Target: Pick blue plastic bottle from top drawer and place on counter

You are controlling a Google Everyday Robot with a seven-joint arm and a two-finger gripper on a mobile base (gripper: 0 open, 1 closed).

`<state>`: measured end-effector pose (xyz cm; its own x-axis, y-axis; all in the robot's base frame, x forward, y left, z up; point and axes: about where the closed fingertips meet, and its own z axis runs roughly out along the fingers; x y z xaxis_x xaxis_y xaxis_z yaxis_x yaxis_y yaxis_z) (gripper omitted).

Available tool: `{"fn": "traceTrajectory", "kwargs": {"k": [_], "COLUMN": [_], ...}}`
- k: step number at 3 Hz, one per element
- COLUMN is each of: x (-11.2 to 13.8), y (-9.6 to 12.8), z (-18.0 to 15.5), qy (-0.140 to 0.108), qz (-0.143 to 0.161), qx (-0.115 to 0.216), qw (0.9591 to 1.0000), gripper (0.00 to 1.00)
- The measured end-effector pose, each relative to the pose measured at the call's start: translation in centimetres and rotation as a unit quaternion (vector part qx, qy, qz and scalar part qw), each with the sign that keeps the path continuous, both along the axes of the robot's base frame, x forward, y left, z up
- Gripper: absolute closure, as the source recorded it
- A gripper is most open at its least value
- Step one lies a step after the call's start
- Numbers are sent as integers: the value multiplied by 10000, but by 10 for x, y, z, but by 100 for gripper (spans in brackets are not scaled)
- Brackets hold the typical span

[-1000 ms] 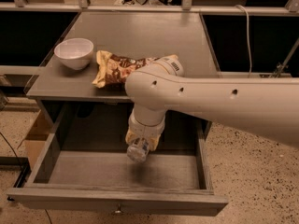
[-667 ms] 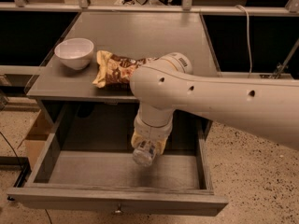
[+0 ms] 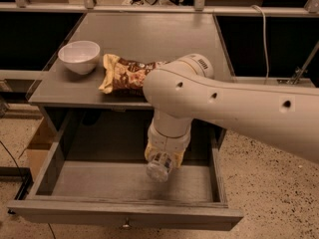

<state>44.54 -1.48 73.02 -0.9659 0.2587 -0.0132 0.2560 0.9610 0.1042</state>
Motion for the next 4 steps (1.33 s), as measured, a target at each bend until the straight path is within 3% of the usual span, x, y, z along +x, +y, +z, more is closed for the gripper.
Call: {"fn": "traceTrajectory", "kwargs": {"k": [2, 3, 4], "x": [-63, -63, -43], "y": [-33, -33, -77], "z": [43, 43, 73], "qy": [-219, -220, -489], "qz": [-530, -531, -1135], "qx": [-103, -103, -265], "qw": [9983, 9983, 9920], "gripper": [100, 100, 100]}}
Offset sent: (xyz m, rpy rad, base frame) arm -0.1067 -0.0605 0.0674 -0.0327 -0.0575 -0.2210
